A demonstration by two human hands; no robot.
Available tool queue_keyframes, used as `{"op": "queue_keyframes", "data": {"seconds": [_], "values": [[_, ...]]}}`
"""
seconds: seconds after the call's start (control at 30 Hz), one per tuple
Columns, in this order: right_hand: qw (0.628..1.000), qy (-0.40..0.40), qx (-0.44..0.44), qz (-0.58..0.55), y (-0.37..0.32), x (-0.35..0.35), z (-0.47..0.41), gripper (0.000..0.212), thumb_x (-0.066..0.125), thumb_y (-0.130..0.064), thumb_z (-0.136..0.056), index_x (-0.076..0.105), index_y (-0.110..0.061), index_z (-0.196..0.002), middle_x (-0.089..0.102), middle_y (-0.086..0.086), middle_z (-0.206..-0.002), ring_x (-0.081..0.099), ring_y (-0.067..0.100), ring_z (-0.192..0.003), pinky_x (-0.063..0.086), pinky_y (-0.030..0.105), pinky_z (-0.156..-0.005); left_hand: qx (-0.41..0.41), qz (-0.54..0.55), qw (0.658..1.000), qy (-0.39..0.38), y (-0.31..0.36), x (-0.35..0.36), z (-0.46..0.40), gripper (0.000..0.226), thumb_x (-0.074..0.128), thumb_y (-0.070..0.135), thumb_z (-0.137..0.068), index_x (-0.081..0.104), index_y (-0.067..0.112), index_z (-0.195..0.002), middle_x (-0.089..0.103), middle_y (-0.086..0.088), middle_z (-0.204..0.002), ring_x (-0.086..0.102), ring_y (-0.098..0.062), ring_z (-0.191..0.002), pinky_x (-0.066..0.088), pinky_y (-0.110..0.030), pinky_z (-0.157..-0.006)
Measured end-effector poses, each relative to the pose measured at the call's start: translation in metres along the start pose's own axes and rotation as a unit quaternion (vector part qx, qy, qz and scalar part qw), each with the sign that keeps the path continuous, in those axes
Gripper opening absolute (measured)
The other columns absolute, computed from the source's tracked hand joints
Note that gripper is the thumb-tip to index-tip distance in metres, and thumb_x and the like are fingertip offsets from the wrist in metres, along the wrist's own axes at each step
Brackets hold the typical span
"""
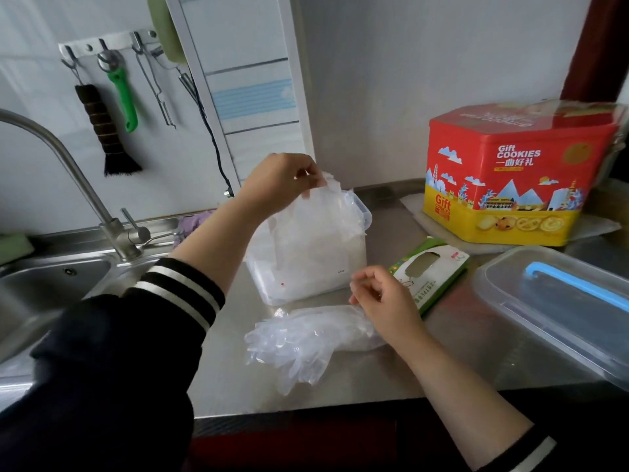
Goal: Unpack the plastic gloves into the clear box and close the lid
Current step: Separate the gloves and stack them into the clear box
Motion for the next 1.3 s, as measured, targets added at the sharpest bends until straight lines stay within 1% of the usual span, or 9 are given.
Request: {"op": "queue_keyframes", "data": {"seconds": [0.27,0.47,0.6,0.73,0.87,0.93,1.1,1.23,1.3], "values": [[0.992,-0.013,-0.040,0.119,-0.003,0.006,-0.002,0.008,0.055,-0.038,-0.094,0.057,-0.030,-0.094,0.067,-0.012,-0.078,0.064,0.009,-0.075,0.051,0.035,-0.071,-0.037,-0.120,0.992,-0.028,-0.055,0.046,-0.043,0.024,0.065,0.049,-0.085,0.063,0.025,-0.088,0.069,0.005,-0.083,0.059,-0.020,-0.082,0.043,-0.030,-0.064],[0.985,-0.031,-0.045,0.164,-0.004,0.011,-0.003,0.025,0.046,-0.048,-0.096,0.057,-0.026,-0.099,0.065,-0.009,-0.079,0.060,0.008,-0.072,0.045,0.026,-0.064,0.093,-0.198,0.976,0.007,-0.048,0.059,-0.038,0.030,0.069,0.042,-0.084,0.065,0.020,-0.103,0.062,0.000,-0.102,0.053,-0.024,-0.100,0.043,-0.033,-0.067],[0.984,-0.022,-0.051,0.169,-0.005,0.009,-0.005,0.028,0.046,-0.047,-0.096,0.057,-0.022,-0.095,0.056,-0.014,-0.066,0.053,0.006,-0.062,0.034,0.020,-0.055,0.159,-0.228,0.960,0.034,-0.034,0.047,-0.039,0.023,0.074,0.031,-0.082,0.069,0.014,-0.097,0.068,-0.005,-0.084,0.053,-0.031,-0.091,0.038,-0.037,-0.076],[0.988,-0.014,-0.046,0.149,-0.009,0.006,-0.002,0.035,0.044,-0.053,-0.092,0.056,-0.021,-0.081,0.049,-0.015,-0.054,0.047,0.002,-0.054,0.030,0.014,-0.051,0.169,-0.249,0.950,0.087,-0.016,0.021,-0.033,0.017,0.066,0.028,-0.089,0.071,0.013,-0.091,0.071,-0.005,-0.077,0.056,-0.031,-0.087,0.037,-0.037,-0.076],[0.988,-0.084,0.008,0.131,0.001,0.019,0.001,0.036,0.062,-0.057,-0.082,0.064,-0.022,-0.080,0.061,-0.012,-0.068,0.053,0.002,-0.065,0.042,0.020,-0.065,0.190,-0.196,0.943,0.190,0.023,-0.005,0.002,0.019,0.057,0.024,-0.092,0.070,0.011,-0.088,0.070,-0.003,-0.072,0.057,-0.030,-0.074,0.044,-0.035,-0.064],[0.985,-0.122,0.029,0.117,0.009,0.029,0.003,0.032,0.072,-0.055,-0.074,0.066,-0.024,-0.081,0.066,-0.010,-0.078,0.056,0.003,-0.069,0.047,0.022,-0.071,0.210,-0.154,0.943,0.209,0.045,-0.004,0.032,0.020,0.055,0.026,-0.093,0.068,0.012,-0.087,0.068,-0.002,-0.072,0.058,-0.027,-0.069,0.045,-0.033,-0.056],[0.982,-0.116,-0.002,0.147,0.010,0.032,0.001,0.015,0.072,-0.039,-0.081,0.061,-0.031,-0.075,0.065,-0.010,-0.086,0.061,0.010,-0.082,0.049,0.029,-0.079,0.234,-0.135,0.955,0.120,0.061,0.045,0.101,0.027,0.057,0.037,-0.093,0.069,0.014,-0.084,0.064,0.000,-0.069,0.058,-0.021,-0.061,0.044,-0.028,-0.050],[0.991,-0.079,-0.033,0.101,-0.002,0.023,0.002,0.015,0.065,-0.034,-0.088,0.061,-0.029,-0.075,0.061,-0.011,-0.078,0.059,0.010,-0.077,0.046,0.030,-0.072,0.075,-0.042,0.994,-0.072,0.018,0.091,0.121,0.032,0.063,0.048,-0.087,0.069,0.022,-0.105,0.072,0.008,-0.093,0.067,-0.013,-0.085,0.053,-0.030,-0.072],[0.995,-0.058,-0.047,0.072,-0.006,0.020,0.002,0.013,0.065,-0.024,-0.089,0.063,-0.029,-0.078,0.060,-0.014,-0.077,0.057,0.005,-0.077,0.044,0.022,-0.070,0.023,-0.009,0.994,-0.104,0.003,0.100,0.127,0.024,0.065,0.039,-0.089,0.070,0.025,-0.108,0.072,0.009,-0.097,0.066,-0.009,-0.090,0.051,-0.028,-0.080]]}}
Point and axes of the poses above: each hand's wrist, its own z-axis away from the middle knuckle, its own x-axis out of the palm, y = z × x, the point moved 10 cm from there along -z, towards the middle knuckle
